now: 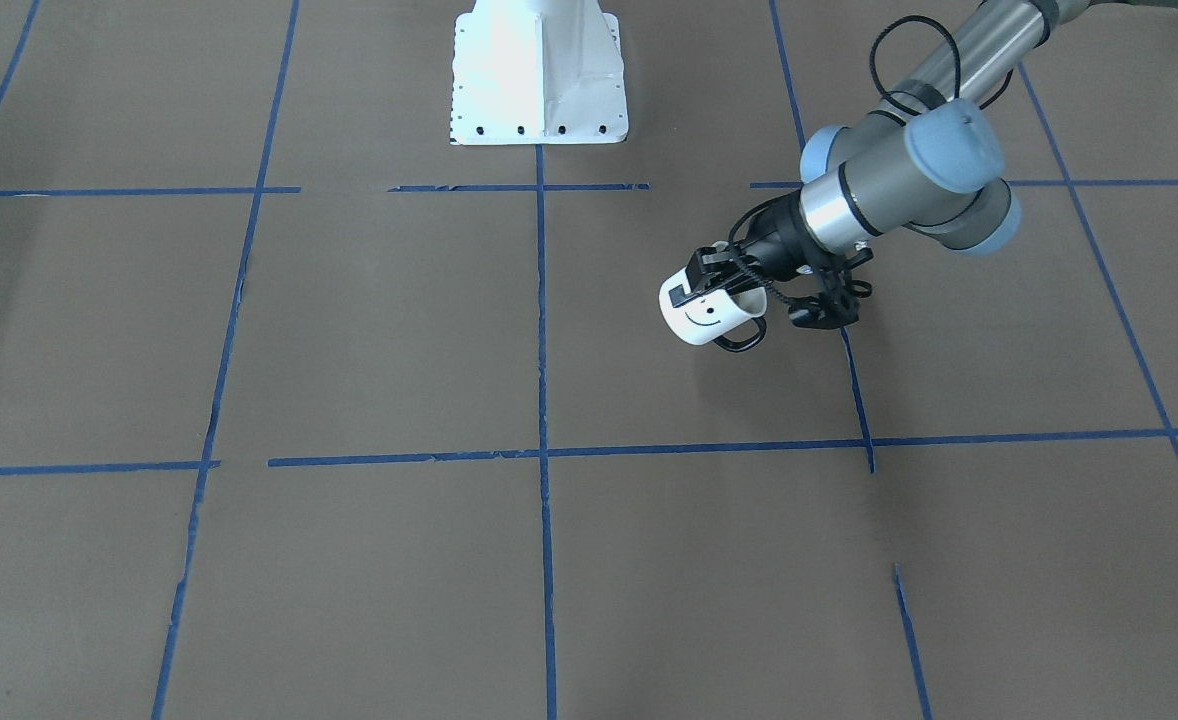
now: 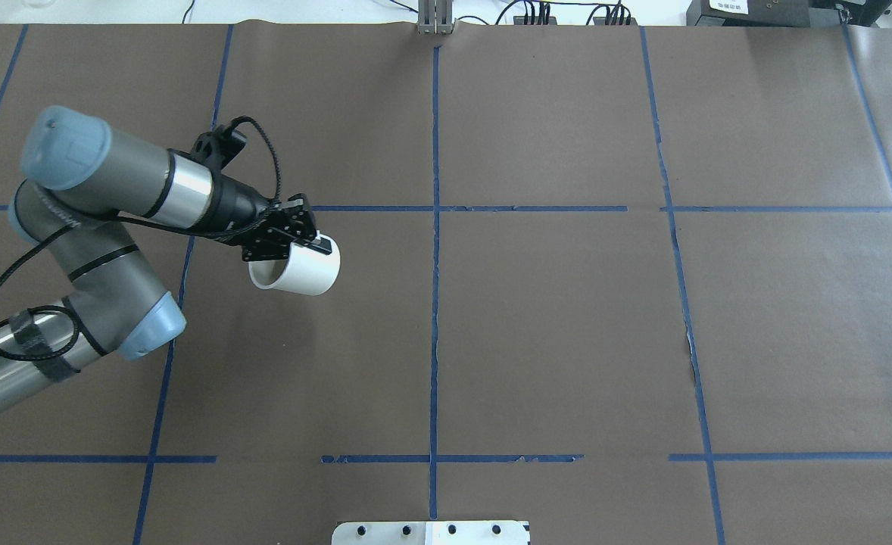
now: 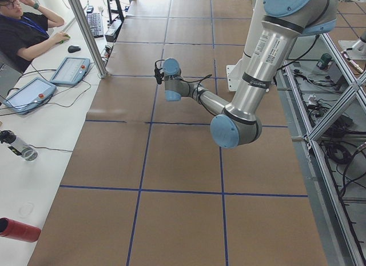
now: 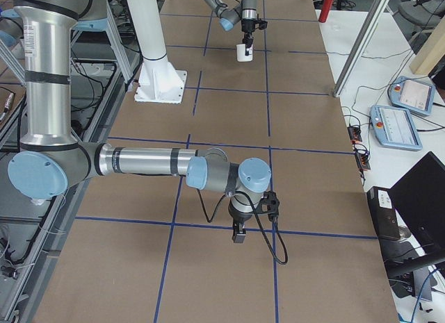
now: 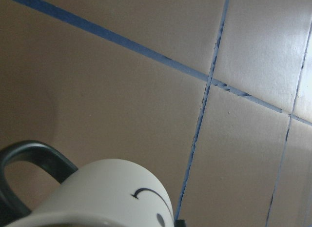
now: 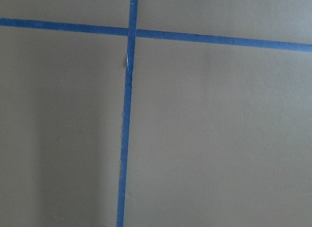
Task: Flip mug
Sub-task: 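Carry the mug toward the table centre with the left gripper, rotating it upright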
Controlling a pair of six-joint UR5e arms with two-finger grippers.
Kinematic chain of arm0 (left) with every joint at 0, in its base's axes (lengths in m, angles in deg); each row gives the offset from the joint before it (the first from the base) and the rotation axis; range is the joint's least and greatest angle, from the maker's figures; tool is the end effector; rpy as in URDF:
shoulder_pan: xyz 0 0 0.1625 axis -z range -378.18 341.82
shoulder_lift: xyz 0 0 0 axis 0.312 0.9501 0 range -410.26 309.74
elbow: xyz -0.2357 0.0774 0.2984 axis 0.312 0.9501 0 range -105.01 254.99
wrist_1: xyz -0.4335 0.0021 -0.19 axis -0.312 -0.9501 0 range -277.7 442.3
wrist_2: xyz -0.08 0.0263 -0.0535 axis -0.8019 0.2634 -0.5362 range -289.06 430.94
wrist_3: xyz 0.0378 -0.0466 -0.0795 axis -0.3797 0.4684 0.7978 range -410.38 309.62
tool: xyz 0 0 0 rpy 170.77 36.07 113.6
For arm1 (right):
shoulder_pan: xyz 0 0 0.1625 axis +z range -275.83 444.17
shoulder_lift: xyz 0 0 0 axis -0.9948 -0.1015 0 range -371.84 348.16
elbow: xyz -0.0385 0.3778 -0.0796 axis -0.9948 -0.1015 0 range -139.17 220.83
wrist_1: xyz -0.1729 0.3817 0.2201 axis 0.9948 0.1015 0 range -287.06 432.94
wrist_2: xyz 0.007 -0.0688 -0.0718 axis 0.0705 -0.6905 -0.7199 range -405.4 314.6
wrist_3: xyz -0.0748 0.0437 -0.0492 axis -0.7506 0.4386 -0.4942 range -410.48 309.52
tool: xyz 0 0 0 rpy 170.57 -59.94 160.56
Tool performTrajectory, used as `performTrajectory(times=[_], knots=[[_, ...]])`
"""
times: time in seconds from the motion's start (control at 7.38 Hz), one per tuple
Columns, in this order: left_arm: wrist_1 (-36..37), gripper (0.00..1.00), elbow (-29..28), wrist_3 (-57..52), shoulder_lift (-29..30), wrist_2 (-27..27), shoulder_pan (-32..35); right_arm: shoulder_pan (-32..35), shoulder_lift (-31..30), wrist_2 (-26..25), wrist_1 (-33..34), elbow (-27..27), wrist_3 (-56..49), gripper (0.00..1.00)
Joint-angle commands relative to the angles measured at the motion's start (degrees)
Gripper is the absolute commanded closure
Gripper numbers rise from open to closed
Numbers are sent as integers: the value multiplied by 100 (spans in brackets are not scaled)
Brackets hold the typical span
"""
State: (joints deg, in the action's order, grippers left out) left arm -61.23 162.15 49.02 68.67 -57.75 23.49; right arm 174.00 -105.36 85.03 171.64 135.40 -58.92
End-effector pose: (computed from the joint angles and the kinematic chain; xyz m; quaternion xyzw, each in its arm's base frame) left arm 0.4683 -0.5117 0.2182 -0.0765 0.6510 -0.1211 0.7454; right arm 0.0671 -0.5191 0.6299 -0.0376 -0.3483 -0.0473 0.9354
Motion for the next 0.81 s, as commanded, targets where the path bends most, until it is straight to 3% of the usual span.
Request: performTrajectory(times=[0.0,0.14,0.27,0.54,0.68], knots=[[2163,100,12,-61,1093,1008,-569,0,0,0,0,0,0,0],[3268,100,-110,-70,1706,1579,-894,0,0,0,0,0,0,0],[3853,100,-372,-70,2173,1932,-1080,0,0,-9,0,0,0,0],[4149,100,-1294,-61,2765,2478,-1467,0,0,0,0,0,0,0],[4253,100,-1333,-96,2741,2533,-1478,0,0,0,0,0,0,0]])
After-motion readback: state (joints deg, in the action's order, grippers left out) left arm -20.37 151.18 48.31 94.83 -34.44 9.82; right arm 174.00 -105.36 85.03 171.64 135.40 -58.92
